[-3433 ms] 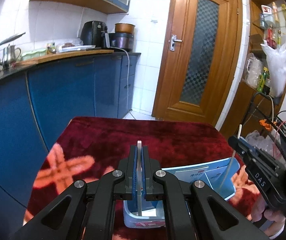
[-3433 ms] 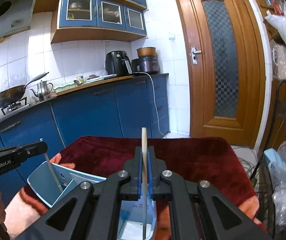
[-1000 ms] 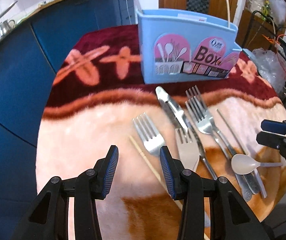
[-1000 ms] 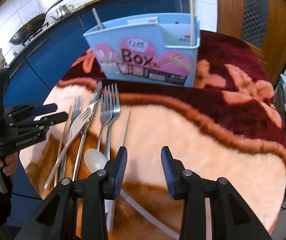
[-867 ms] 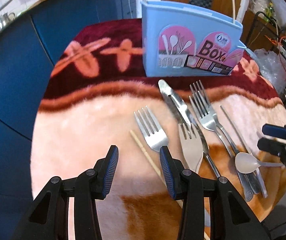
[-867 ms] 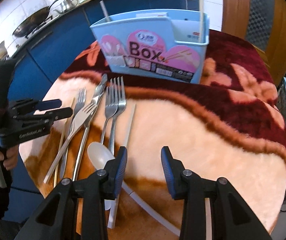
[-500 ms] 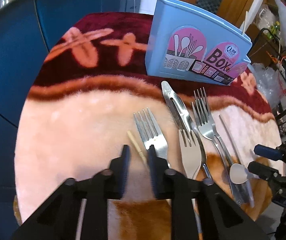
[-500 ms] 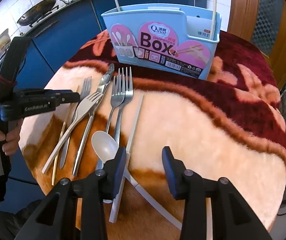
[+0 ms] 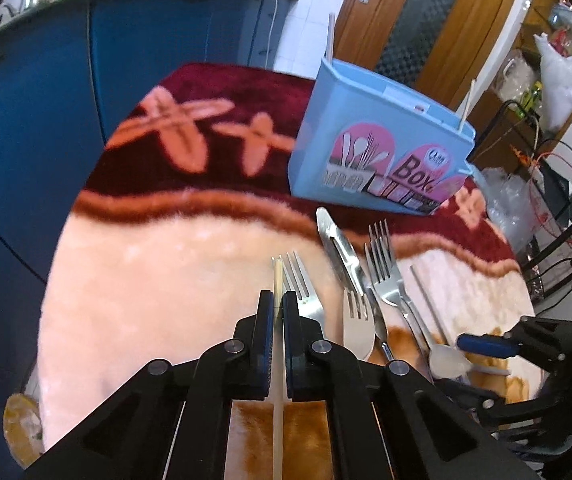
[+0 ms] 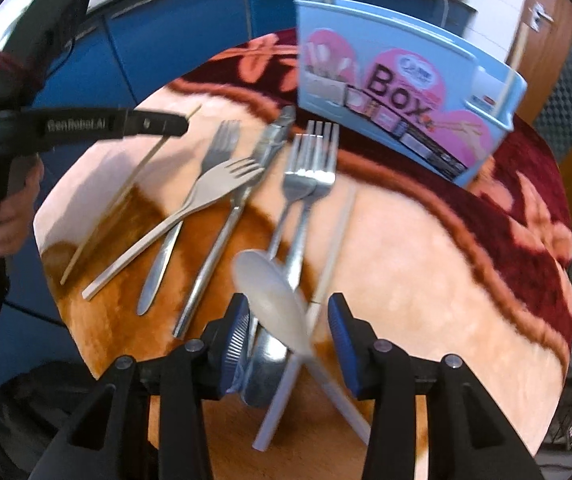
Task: Organize utensils
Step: 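Carry the chopstick and white spoon up and lower them into the caddy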
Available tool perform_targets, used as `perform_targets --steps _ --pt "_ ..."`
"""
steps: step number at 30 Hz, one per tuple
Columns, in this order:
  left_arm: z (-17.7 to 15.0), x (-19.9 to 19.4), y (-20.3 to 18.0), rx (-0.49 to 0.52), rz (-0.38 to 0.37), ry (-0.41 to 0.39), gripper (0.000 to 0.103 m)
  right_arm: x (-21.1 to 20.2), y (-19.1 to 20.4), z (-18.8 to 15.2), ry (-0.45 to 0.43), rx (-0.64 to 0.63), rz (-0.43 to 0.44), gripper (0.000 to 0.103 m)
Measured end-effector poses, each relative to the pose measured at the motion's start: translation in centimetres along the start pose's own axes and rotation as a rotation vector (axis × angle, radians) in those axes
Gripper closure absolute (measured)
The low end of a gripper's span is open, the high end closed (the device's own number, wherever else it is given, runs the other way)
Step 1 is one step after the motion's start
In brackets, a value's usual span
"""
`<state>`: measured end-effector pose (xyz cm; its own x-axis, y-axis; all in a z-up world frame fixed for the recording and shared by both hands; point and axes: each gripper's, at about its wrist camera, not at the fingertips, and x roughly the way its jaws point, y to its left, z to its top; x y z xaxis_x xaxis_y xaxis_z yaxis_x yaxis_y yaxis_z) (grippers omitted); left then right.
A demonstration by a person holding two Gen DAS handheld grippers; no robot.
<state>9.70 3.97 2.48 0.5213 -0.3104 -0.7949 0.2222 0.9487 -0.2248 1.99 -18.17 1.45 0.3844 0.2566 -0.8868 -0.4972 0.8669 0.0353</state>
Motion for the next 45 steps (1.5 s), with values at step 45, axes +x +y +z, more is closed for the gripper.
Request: perform_targets --steps 45 --pt "14.1 -7.7 -8.7 0.031 0.011 -0.789 0.099 -9.7 -9.9 1.6 -0.691 0.334 0.061 0.073"
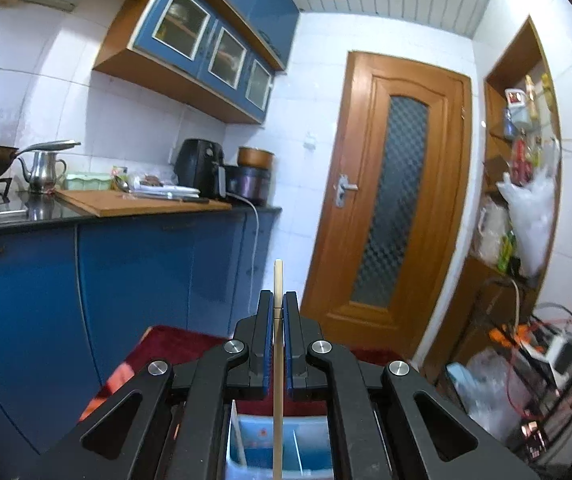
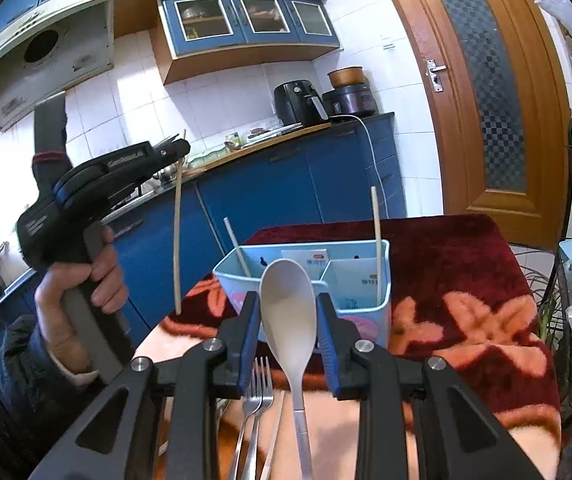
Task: Organize utensils
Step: 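Carry the chopstick and white spoon up and lower them into the caddy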
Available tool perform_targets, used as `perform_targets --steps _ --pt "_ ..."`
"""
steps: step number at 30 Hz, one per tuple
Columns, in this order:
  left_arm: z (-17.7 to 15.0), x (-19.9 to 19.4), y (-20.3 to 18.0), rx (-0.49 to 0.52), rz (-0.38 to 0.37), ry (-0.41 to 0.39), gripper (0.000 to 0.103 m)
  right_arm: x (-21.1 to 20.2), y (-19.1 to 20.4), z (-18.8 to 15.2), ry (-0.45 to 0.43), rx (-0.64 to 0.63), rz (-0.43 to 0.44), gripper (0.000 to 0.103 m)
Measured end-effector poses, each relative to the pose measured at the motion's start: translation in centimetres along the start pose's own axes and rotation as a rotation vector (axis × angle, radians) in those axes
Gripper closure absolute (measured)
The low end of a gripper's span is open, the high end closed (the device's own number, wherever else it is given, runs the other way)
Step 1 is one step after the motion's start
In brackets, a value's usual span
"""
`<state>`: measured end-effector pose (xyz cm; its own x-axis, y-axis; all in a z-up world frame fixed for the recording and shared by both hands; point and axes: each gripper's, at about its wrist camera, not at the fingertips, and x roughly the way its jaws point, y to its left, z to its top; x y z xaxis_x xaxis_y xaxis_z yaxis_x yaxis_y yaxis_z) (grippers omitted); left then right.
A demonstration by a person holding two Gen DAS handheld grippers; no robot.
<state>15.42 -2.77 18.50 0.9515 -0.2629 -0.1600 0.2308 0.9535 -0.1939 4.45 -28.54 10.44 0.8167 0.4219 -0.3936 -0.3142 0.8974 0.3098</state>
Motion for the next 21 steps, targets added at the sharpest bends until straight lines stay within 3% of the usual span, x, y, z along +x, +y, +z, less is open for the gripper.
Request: perform_targets --steps 7,15,21 --pt "0.5 2.7 -0.5 0.022 0.101 -0.118 0.099 1.4 -1.2 1.7 -0.021 0.017 -0.013 0.073" --pt "-1.3 5.2 0.4 -0.009 0.155 -0.149 0.099 2.7 -2.3 4.1 -0.077 0.032 -0.024 0.073" --pt "-3.4 6.0 0.6 0.012 0.163 -0.110 0.099 4.2 -2.3 6.1 -0.175 -0.004 -0.070 0.073"
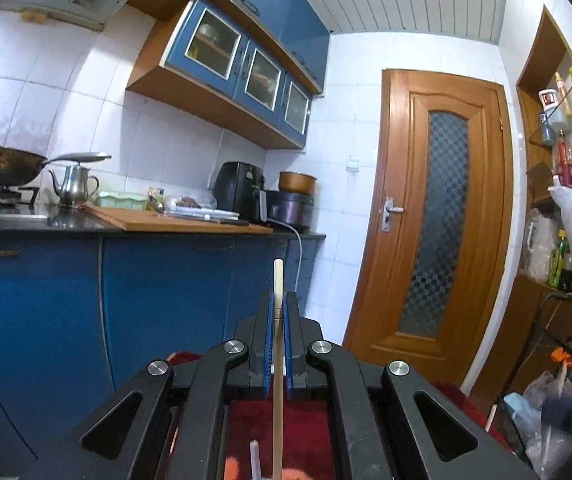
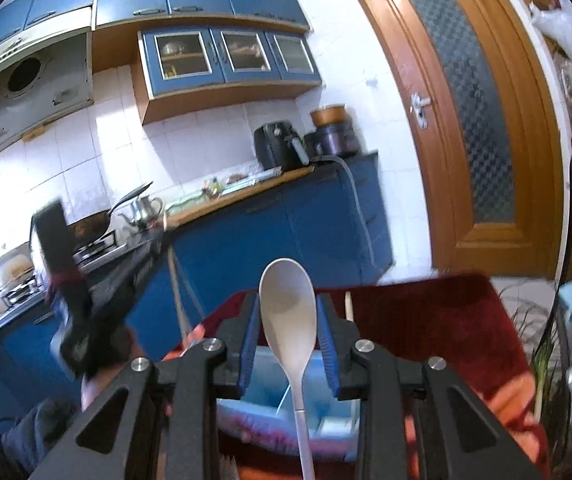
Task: Organize utensils
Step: 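Carry the chopstick and white spoon up and lower them into the caddy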
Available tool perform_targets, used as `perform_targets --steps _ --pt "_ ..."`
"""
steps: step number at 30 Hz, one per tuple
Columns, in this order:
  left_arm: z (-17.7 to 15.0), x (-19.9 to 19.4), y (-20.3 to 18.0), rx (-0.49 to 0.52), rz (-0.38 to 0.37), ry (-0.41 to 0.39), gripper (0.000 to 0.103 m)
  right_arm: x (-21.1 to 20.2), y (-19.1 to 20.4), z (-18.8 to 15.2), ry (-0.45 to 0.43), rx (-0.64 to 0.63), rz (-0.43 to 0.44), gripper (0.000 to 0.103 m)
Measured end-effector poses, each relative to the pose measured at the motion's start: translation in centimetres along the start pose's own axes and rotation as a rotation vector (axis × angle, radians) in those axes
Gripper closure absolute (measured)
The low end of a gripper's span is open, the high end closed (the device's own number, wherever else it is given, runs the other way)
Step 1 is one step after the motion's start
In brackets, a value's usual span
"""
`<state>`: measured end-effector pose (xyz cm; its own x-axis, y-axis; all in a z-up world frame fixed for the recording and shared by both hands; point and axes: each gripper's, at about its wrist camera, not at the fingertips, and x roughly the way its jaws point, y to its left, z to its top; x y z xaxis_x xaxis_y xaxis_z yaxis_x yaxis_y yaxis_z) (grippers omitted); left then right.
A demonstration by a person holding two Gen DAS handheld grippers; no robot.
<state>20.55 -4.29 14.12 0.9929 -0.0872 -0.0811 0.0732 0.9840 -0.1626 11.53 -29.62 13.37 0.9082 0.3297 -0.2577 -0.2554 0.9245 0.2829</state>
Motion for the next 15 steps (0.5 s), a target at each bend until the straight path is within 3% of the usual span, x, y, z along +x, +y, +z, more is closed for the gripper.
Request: perform_targets --steps 7,15 --pt "-1.3 0.3 0.5 0.000 0.007 0.027 0.099 3.7 -0.2 1.0 -0.084 -0.024 -0.041 0.073" --pt "-2.4 0.3 0.9 0.007 0.002 0.060 0.099 5.8 -0.7 -0.5 -0.074 -0.054 -0.073 0.073"
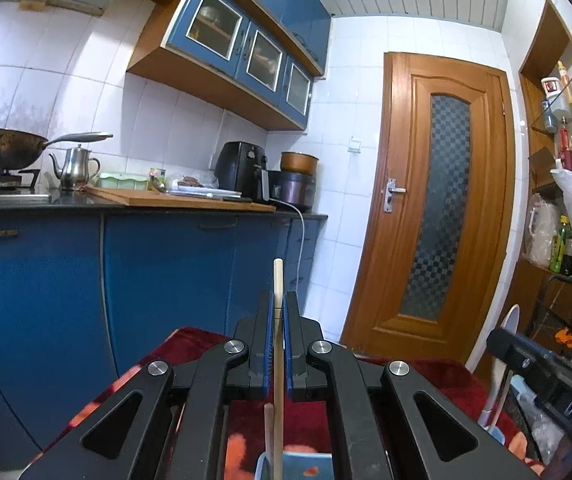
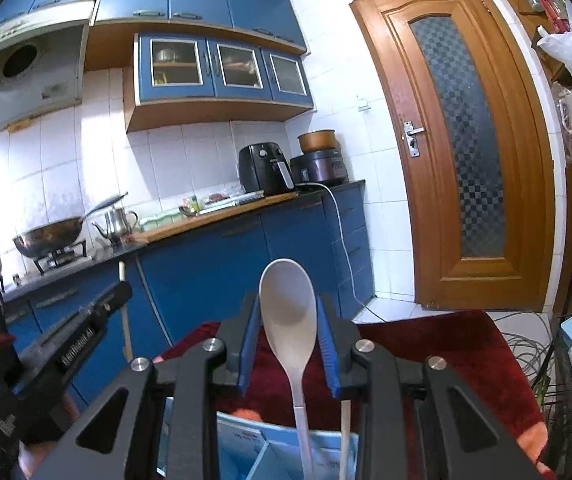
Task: Organize utensils
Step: 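Carry the chopstick and white spoon up and lower them into the caddy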
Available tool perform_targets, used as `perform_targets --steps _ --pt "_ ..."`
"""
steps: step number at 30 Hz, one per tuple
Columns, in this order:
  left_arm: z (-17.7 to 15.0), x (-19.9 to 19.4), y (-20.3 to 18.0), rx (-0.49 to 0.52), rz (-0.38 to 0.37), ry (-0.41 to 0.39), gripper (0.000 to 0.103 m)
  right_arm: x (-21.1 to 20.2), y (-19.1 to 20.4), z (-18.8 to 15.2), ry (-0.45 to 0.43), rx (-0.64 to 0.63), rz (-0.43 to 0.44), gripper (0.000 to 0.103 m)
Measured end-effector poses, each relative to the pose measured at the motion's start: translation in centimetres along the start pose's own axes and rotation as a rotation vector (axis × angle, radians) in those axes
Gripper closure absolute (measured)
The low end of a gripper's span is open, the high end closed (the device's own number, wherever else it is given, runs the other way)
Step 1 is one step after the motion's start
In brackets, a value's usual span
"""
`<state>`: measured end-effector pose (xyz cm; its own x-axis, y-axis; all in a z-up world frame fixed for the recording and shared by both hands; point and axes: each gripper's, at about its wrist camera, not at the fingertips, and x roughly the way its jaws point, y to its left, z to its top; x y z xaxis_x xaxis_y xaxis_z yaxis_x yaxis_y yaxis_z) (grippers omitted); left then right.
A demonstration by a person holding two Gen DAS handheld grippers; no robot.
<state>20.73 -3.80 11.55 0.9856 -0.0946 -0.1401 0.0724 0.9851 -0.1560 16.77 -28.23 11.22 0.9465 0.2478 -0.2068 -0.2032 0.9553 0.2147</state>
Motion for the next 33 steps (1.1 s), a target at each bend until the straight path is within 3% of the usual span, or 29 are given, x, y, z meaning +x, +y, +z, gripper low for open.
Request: perform_targets --steps 8,15,21,26,33 --pt "-0.9 -0.6 0.0 0.020 -0.017 0.049 0.098 -0.8 -0.3 -1.5 0.057 -0.054 -0.034 0.073" --pt "-1.5 -0.4 -0.3 0.032 -0.012 0.131 0.098 -0.5 -0.6 -2.2 0.117 -0.045 -0.011 0.073" --pt "-1.7 -0.8 -1.6 0.101 0.004 0.176 0.097 0.4 0.4 -3.1 0.226 -0.102 -0.024 0.075" --pt "-1.5 -1.3 -2.3 0.110 0.005 0.219 0.076 -0.1 0.8 -3.5 0.251 -0.145 -0.013 0.075" --pt "-1.1 -1.7 -1.2 0.022 -0.018 0.301 0.072 -0.5 -0.5 -3.1 0.277 -0.034 0.058 0.069"
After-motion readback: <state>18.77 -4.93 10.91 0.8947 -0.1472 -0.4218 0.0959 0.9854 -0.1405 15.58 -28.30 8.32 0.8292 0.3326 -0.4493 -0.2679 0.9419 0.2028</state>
